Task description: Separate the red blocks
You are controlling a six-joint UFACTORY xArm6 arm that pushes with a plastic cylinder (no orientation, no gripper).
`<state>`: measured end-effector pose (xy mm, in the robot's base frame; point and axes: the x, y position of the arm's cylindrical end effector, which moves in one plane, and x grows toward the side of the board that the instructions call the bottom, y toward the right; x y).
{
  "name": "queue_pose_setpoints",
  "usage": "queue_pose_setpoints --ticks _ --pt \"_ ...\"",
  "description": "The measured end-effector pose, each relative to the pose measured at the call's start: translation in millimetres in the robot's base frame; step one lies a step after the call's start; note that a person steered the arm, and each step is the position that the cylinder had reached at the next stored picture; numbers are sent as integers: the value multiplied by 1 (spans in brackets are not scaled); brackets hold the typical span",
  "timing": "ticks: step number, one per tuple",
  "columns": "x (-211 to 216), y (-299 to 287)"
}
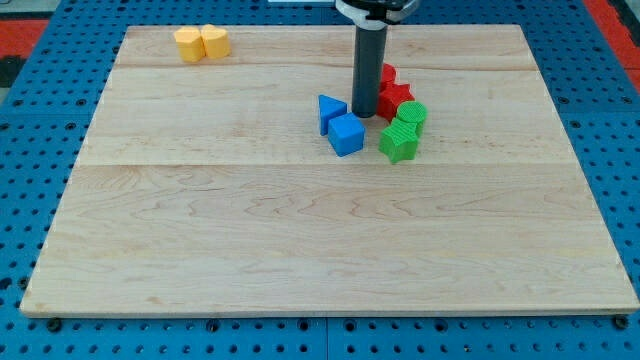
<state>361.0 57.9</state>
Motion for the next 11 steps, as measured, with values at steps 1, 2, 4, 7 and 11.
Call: queue_pose_setpoints --ticks 1,2,4,7,11 --pt "8 1" --pt "9 -4" --pt "-16 3" --pt "-22 39" --pt "-29 144"
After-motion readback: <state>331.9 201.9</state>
